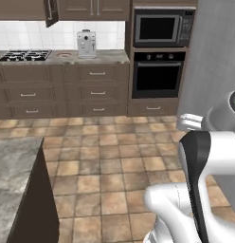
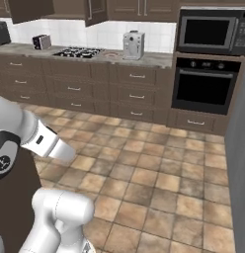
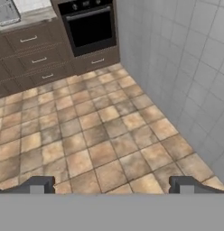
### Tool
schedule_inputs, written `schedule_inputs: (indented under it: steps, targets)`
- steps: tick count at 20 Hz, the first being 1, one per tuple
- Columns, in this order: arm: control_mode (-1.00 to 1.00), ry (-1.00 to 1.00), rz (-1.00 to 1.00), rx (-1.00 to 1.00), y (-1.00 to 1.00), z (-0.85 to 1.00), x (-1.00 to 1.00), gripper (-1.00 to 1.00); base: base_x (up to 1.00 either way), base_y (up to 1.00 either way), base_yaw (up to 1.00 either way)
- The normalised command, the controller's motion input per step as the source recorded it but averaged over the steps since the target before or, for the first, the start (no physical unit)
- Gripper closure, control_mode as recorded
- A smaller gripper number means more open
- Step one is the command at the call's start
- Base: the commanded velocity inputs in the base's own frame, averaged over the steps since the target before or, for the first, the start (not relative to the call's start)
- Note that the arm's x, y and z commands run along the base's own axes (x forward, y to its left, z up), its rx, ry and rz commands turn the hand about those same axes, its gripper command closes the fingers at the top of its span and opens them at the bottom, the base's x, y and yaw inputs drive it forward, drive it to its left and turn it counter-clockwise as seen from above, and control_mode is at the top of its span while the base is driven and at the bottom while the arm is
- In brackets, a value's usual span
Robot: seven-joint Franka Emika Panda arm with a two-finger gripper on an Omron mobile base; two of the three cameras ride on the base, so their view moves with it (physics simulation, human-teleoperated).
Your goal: Move the hot dog bun to the plate on the dining table and place the condiment next to that plate. Then navigate to the fridge and take the sausage and place it on the plate as well.
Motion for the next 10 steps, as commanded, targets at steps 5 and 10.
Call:
schedule_inputs:
  steps: [5,10]
  targets:
    - [1.0,0.0,0.0,0.0,0.0,0.0,0.0,-1.0,0.8,-0.05,-0.01]
    - [1.0,0.0,0.0,0.0,0.0,0.0,0.0,-1.0,0.85,-0.02,0.0]
